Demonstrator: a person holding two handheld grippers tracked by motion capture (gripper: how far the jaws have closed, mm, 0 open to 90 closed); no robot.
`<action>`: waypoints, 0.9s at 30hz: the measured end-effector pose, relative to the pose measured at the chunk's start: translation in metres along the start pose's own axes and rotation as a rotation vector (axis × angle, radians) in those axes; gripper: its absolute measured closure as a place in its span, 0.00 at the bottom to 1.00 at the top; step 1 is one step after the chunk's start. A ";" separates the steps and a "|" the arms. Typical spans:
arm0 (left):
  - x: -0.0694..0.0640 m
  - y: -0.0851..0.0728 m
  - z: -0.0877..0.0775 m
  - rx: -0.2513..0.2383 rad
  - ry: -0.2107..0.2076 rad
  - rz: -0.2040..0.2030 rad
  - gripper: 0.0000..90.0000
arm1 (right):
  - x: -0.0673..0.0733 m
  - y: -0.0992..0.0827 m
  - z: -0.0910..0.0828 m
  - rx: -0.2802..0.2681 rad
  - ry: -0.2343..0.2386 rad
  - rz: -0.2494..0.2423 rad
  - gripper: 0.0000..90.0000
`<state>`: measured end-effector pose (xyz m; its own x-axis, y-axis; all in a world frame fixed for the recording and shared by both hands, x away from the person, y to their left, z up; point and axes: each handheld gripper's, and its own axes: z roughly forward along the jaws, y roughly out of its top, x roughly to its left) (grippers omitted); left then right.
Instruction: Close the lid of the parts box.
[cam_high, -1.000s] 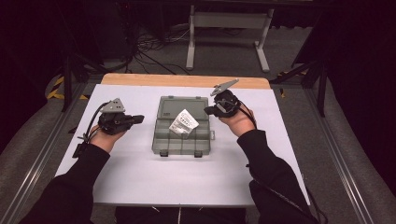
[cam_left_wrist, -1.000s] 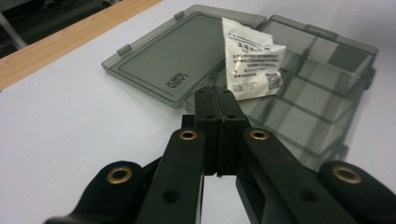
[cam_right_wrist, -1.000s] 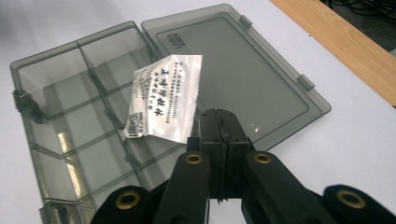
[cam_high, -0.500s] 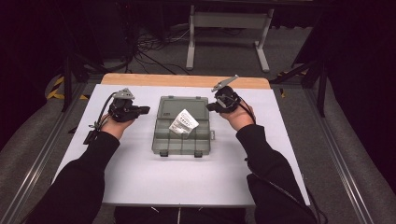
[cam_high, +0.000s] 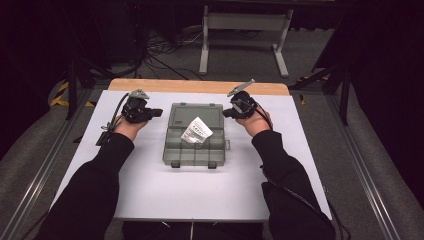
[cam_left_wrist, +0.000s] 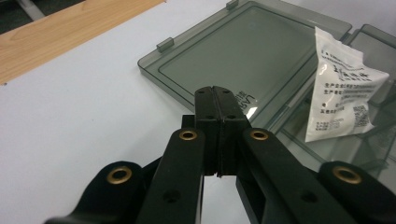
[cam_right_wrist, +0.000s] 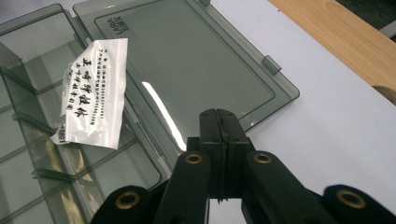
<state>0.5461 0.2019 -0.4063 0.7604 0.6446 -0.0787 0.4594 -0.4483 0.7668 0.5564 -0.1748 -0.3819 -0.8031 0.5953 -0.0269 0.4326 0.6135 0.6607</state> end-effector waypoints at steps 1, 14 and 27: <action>0.000 0.001 0.002 0.010 0.003 0.007 1.00 | -0.001 0.000 0.001 0.001 0.001 -0.001 1.00; 0.009 0.003 0.015 0.025 0.008 -0.011 1.00 | -0.004 0.005 0.013 0.022 0.005 -0.009 1.00; 0.008 -0.002 0.031 0.082 -0.007 -0.003 1.00 | -0.013 -0.006 0.025 0.077 -0.005 0.012 1.00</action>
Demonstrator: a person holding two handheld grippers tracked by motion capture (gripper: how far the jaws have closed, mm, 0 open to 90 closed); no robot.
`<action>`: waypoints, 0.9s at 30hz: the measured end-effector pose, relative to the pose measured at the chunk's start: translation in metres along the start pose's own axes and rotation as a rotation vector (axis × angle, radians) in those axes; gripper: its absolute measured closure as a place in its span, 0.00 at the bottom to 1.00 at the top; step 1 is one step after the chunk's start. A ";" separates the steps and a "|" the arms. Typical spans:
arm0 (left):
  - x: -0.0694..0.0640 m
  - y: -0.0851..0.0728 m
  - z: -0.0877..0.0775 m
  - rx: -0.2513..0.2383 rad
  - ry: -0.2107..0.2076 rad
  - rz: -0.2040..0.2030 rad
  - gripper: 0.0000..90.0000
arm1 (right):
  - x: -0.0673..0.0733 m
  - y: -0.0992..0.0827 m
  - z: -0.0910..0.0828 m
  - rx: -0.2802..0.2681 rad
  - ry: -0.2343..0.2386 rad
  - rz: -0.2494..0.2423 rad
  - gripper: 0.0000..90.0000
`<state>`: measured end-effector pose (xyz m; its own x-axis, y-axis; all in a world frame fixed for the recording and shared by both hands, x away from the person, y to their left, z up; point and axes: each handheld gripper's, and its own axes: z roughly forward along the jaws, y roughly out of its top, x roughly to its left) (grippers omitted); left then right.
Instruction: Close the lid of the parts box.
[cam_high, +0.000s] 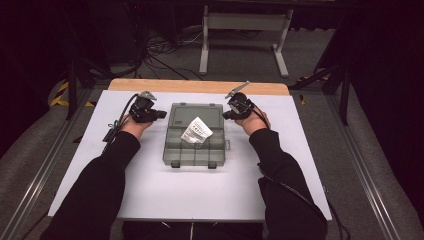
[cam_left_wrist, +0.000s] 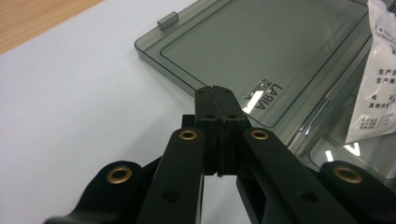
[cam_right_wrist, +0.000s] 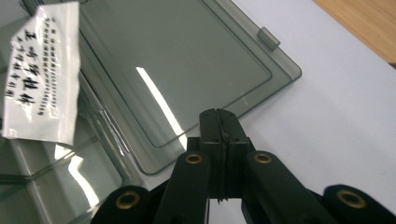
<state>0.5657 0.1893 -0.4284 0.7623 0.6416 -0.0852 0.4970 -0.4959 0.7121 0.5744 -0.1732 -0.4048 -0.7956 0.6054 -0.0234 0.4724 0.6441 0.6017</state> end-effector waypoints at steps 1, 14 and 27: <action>0.000 0.000 0.000 0.000 0.000 0.000 1.00 | -0.001 -0.001 0.000 0.002 0.000 0.004 1.00; 0.000 -0.004 0.009 0.049 -0.015 -0.005 0.99 | -0.009 -0.014 0.009 0.031 -0.005 0.040 1.00; 0.000 -0.007 0.016 0.078 -0.030 -0.011 0.99 | -0.011 -0.022 0.017 0.063 0.002 0.047 1.00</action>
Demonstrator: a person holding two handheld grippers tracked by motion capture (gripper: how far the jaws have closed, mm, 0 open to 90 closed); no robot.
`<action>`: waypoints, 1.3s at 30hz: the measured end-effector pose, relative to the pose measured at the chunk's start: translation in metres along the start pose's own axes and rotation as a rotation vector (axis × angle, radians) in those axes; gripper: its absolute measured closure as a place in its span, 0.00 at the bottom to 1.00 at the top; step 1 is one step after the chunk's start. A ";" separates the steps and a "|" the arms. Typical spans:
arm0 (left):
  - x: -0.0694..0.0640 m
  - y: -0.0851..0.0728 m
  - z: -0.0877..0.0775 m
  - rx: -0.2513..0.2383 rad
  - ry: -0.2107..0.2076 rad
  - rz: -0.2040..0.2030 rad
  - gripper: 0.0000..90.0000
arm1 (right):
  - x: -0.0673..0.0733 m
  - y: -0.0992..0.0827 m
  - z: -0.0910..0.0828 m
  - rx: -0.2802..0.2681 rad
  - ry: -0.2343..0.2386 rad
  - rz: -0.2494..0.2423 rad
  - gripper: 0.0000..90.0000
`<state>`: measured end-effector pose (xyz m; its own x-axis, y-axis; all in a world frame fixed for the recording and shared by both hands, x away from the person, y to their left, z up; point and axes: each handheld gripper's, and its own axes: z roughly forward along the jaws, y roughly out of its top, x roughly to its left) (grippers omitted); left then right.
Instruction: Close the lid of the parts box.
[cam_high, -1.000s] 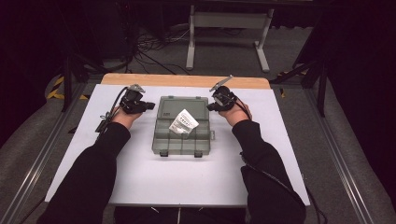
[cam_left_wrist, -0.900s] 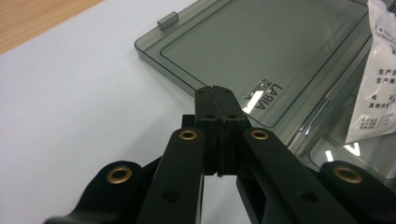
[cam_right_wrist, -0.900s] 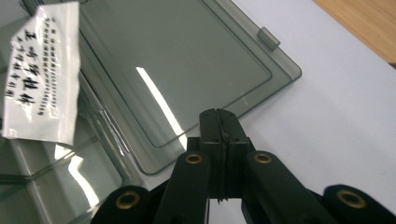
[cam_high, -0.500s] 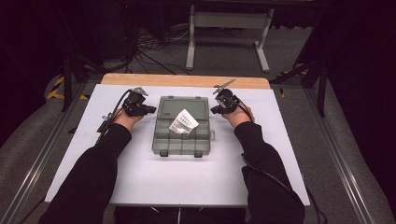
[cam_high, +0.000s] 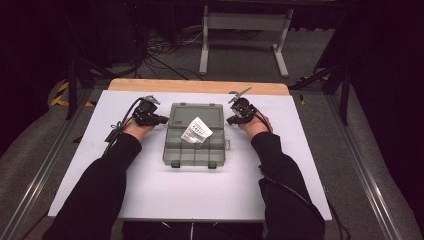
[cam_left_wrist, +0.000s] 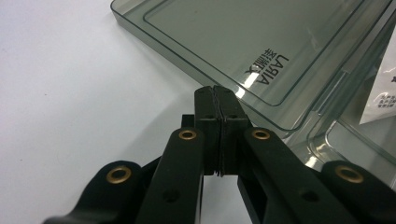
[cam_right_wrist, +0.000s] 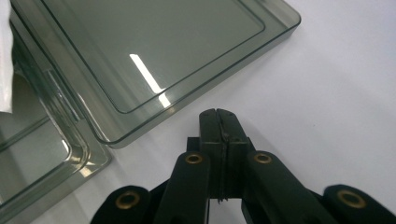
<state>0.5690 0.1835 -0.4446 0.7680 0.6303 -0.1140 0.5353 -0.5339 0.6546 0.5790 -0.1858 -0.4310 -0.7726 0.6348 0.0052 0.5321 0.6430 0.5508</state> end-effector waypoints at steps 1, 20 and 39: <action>0.000 0.000 0.001 0.003 0.005 0.004 0.99 | 0.000 0.000 0.001 0.002 0.000 0.001 1.00; 0.001 0.000 0.008 0.026 0.028 0.009 0.99 | 0.003 0.003 0.005 0.007 0.014 -0.019 1.00; 0.002 0.000 0.009 0.032 0.010 -0.001 1.00 | 0.005 0.006 0.006 0.032 0.035 -0.017 1.00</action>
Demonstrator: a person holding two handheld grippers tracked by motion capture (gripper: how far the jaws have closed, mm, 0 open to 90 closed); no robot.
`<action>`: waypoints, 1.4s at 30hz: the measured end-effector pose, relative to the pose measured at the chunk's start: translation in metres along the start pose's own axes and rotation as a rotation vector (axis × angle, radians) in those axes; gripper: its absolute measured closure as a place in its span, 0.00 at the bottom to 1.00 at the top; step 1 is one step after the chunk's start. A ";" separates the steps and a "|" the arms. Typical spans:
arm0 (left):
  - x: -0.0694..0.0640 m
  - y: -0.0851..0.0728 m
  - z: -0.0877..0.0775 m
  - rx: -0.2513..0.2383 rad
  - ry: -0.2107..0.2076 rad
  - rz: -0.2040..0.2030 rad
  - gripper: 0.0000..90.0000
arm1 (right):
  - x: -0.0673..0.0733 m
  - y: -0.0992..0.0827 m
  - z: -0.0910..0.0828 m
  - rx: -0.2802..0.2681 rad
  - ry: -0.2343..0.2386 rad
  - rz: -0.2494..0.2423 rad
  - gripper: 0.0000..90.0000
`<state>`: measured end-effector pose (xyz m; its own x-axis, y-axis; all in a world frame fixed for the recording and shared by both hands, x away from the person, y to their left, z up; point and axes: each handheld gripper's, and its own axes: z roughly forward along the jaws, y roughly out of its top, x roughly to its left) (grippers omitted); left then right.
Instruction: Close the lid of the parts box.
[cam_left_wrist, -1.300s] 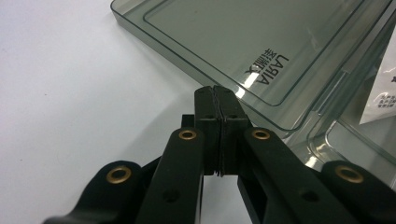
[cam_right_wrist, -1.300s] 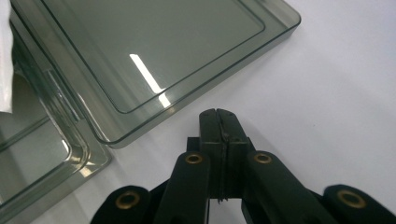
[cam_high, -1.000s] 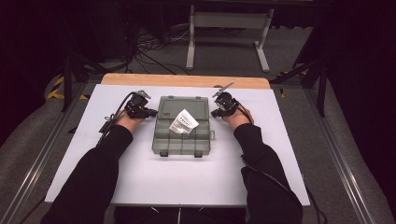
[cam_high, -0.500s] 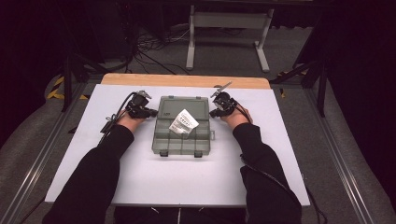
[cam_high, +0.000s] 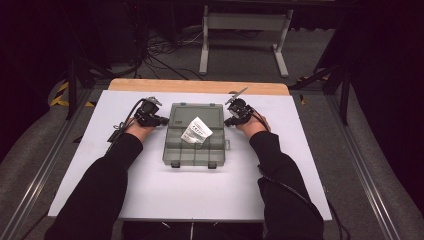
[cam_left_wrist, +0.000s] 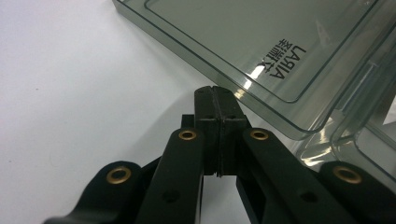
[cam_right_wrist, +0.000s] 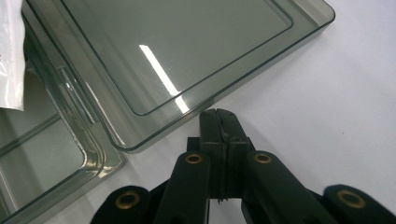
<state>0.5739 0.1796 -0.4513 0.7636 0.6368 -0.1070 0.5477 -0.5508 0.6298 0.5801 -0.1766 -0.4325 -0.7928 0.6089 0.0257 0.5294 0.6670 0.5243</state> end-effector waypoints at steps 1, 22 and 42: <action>0.000 0.000 0.000 0.000 0.003 0.003 1.00 | 0.000 0.000 0.000 0.001 -0.001 0.000 1.00; -0.001 0.008 0.006 0.000 0.015 -0.004 1.00 | 0.000 0.009 0.008 -0.038 -0.017 0.016 1.00; -0.007 0.019 -0.016 -0.101 0.071 0.013 0.99 | 0.000 0.013 -0.021 -0.154 -0.044 0.008 1.00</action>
<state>0.5731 0.1734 -0.4266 0.7421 0.6687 -0.0455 0.4979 -0.5045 0.7054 0.5808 -0.1774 -0.4076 -0.7727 0.6348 -0.0049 0.4807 0.5901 0.6486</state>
